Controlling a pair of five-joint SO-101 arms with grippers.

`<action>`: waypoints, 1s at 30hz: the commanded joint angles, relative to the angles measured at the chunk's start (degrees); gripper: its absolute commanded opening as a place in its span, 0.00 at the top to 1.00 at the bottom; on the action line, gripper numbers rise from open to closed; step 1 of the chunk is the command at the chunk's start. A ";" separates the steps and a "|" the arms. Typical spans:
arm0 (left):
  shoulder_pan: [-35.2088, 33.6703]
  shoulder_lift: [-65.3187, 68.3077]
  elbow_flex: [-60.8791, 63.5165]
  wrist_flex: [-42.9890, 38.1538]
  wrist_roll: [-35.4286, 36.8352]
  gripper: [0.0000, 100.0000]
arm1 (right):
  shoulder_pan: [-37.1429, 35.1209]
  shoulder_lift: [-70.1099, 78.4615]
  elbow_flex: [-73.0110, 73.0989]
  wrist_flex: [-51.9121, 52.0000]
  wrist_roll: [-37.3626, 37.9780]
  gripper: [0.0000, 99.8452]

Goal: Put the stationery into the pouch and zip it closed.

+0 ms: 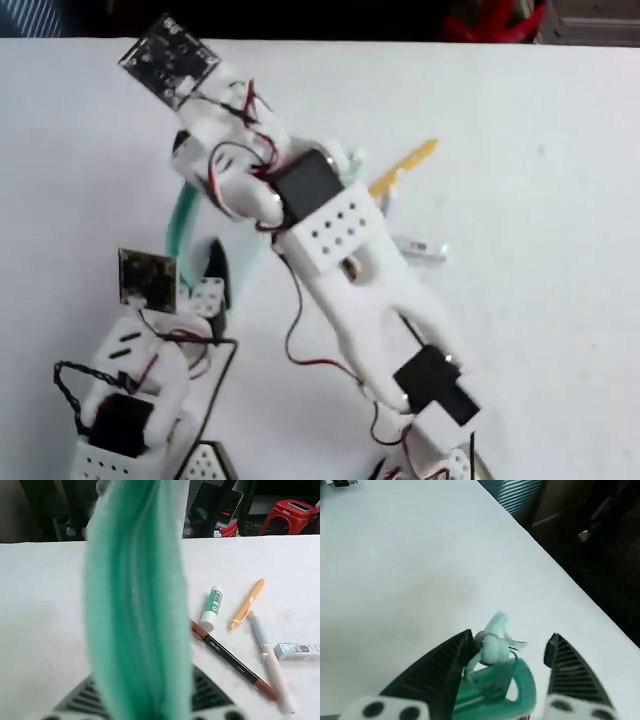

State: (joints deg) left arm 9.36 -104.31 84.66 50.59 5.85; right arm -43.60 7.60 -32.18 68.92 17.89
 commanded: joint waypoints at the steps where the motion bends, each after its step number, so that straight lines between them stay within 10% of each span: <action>1: 0.66 -0.40 -0.18 -0.62 -0.62 0.98 | 0.84 0.40 -1.05 -1.19 0.70 0.97; 30: 0.66 -0.40 0.44 -0.79 -0.62 0.98 | -12.70 -9.36 -4.84 17.01 -6.77 0.98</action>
State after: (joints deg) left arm 9.36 -104.92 85.63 50.59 5.85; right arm -56.18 1.98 -36.48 85.10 11.91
